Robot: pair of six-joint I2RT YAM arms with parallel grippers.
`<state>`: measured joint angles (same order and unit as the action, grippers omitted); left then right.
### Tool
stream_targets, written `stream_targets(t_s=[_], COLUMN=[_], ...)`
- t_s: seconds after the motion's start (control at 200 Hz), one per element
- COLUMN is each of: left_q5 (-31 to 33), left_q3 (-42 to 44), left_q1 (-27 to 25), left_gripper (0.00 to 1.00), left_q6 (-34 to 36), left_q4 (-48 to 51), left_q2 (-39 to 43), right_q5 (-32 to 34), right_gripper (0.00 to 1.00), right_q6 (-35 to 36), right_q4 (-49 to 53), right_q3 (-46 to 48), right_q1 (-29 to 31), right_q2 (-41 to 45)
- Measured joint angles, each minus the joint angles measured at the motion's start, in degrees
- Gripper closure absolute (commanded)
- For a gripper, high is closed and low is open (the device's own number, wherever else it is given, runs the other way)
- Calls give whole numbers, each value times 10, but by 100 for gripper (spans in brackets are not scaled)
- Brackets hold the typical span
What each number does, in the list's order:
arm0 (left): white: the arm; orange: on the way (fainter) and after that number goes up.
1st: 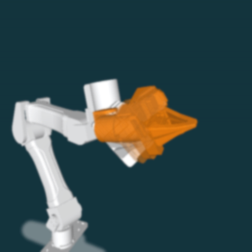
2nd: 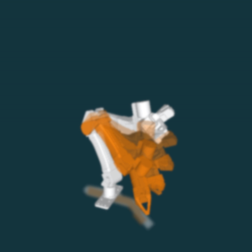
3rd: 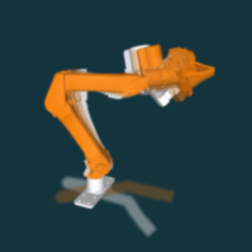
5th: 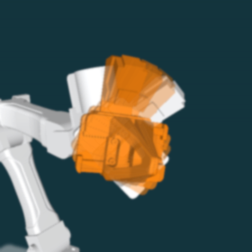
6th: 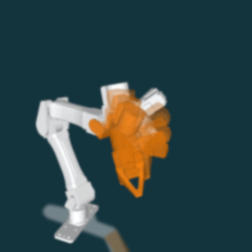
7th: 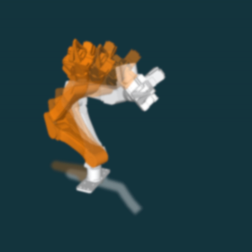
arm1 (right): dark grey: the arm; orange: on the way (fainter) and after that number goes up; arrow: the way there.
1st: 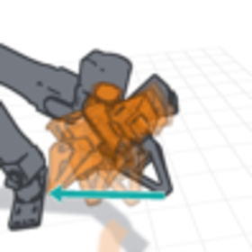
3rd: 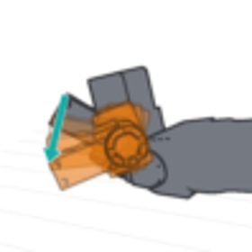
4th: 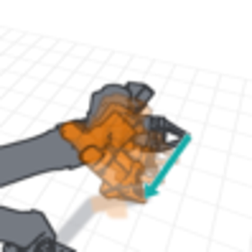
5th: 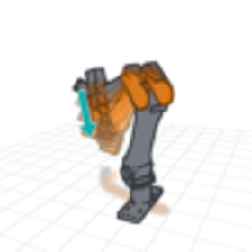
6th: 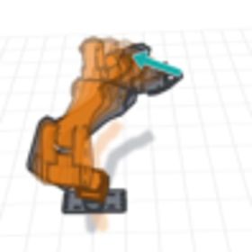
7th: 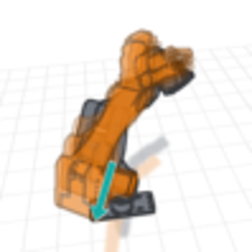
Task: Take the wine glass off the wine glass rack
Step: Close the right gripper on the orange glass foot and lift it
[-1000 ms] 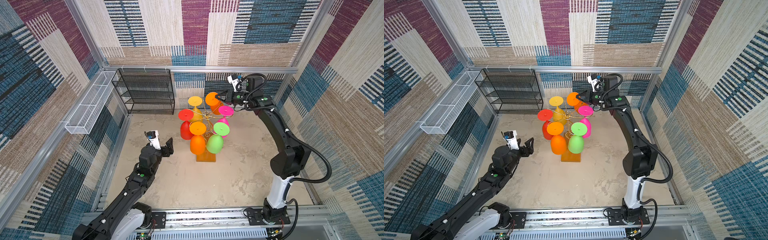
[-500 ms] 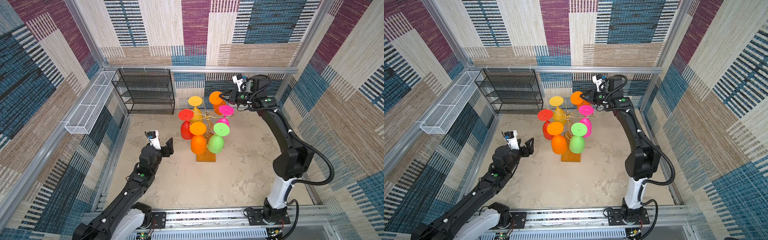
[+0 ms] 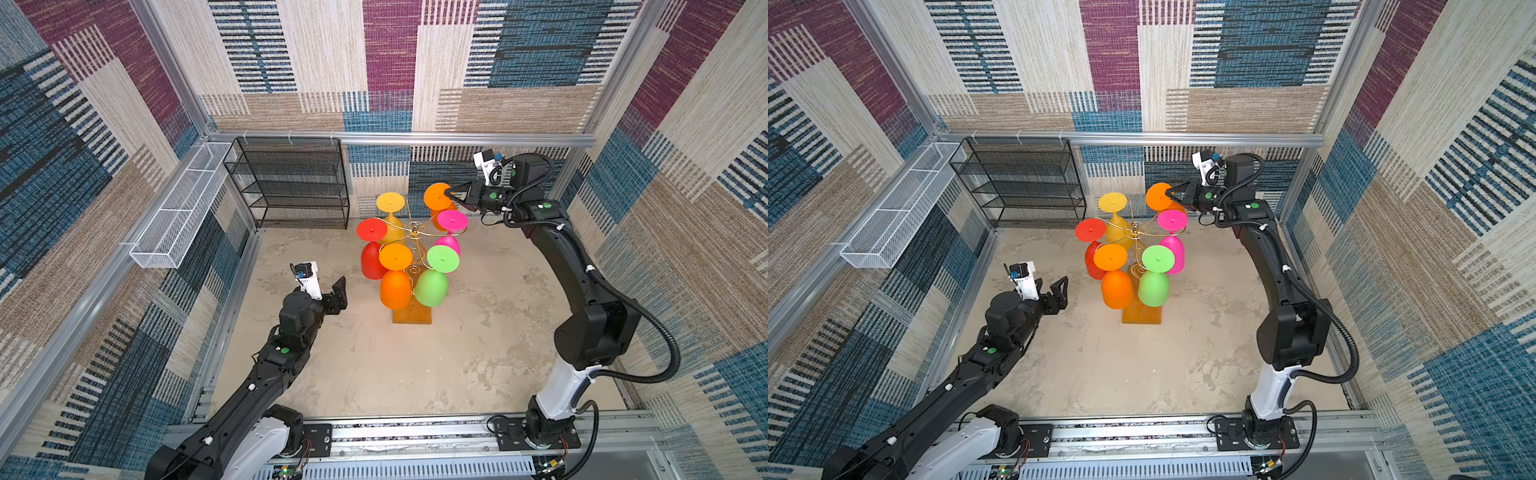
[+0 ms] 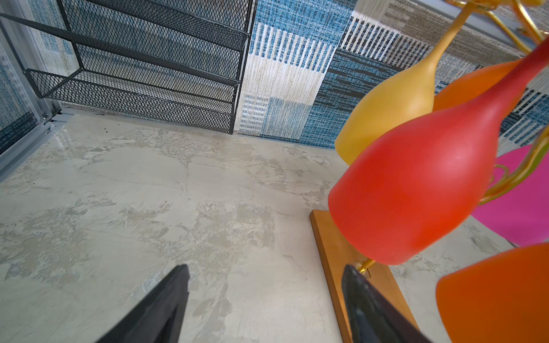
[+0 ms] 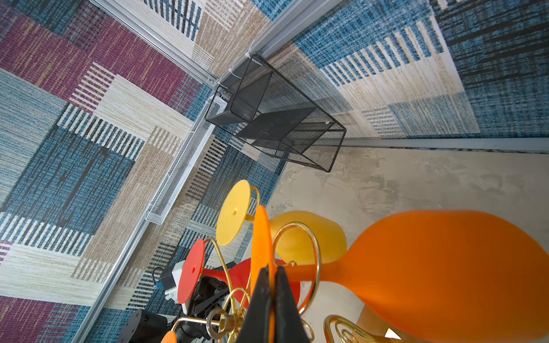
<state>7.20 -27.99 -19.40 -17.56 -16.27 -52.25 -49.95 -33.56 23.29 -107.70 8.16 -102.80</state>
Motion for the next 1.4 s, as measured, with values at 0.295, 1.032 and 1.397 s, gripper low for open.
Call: stream_targets(t_s=[0.295, 1.032, 1.397], left_q5=[0, 1, 2], left_q3=[0, 2, 3], left_q1=[0, 0, 0], left_gripper=[17, 17, 17], left_q6=[0, 0, 0], left_q4=[3, 6, 7], left_q2=[1, 1, 3], right_q5=[-17, -30, -45], right_gripper=[100, 100, 100], right_q6=[-4, -9, -20], right_q4=[-16, -16, -10], right_q3=[33, -12, -118], right_q1=[5, 43, 46], right_q2=[32, -11, -85])
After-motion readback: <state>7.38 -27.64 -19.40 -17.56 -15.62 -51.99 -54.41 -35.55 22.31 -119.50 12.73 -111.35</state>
